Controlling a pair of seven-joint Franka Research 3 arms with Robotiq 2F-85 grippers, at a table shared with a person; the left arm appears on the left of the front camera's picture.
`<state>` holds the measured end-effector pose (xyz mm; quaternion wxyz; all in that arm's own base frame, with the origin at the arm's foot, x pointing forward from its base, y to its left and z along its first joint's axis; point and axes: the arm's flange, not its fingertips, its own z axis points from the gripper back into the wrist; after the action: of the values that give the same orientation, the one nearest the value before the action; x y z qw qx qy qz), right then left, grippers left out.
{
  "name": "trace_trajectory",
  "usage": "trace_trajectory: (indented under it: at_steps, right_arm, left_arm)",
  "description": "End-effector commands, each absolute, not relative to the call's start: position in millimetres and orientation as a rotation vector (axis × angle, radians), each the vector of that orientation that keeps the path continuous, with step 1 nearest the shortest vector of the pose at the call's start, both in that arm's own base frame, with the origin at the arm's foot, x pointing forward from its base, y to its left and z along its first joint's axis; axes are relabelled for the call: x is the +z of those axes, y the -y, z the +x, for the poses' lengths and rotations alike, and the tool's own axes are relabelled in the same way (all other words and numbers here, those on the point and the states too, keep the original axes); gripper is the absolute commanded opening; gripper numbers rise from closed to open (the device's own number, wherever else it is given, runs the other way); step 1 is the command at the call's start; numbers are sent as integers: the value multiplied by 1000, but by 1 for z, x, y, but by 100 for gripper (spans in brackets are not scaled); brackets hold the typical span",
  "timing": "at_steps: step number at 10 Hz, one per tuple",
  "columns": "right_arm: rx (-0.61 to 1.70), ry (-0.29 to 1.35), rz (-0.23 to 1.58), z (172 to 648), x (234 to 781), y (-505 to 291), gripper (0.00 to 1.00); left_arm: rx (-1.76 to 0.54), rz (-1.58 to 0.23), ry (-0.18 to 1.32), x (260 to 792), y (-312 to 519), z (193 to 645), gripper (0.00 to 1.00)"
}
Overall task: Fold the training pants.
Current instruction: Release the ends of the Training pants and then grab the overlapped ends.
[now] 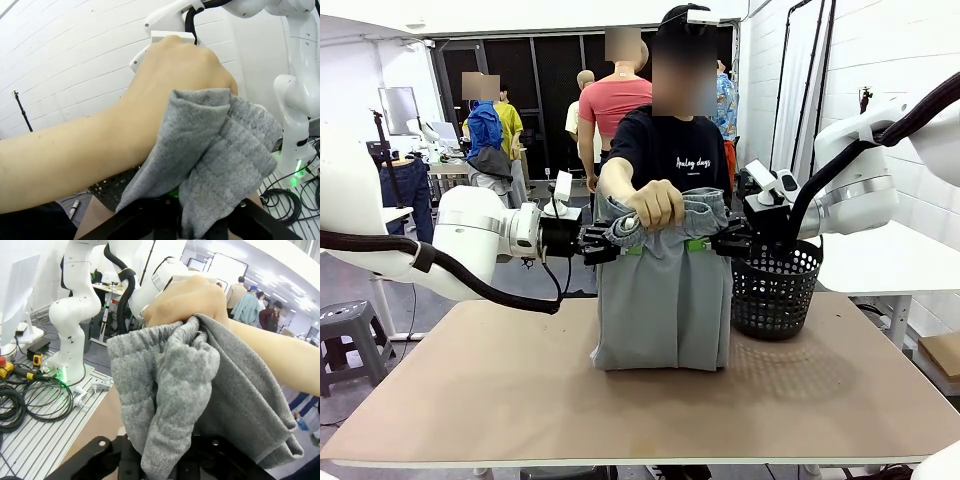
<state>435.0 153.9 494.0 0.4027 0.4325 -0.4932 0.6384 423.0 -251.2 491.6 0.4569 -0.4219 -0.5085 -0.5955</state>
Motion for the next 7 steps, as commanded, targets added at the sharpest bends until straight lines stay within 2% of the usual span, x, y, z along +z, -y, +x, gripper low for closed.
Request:
trace_trajectory:
  at_steps: [1, 2, 7]
  right_arm:
    - [1597, 1230, 1111, 440, 496, -155, 85]
    - [1597, 1222, 1110, 441, 497, -156, 100]
    - [1573, 1216, 1104, 442, 495, -155, 100]
  left_arm:
    - [-1446, -1036, 1270, 492, 247, 424, 86]
    - [-1442, -1035, 1275, 492, 246, 424, 100]
    - [-1425, -1041, 1281, 492, 244, 423, 100]
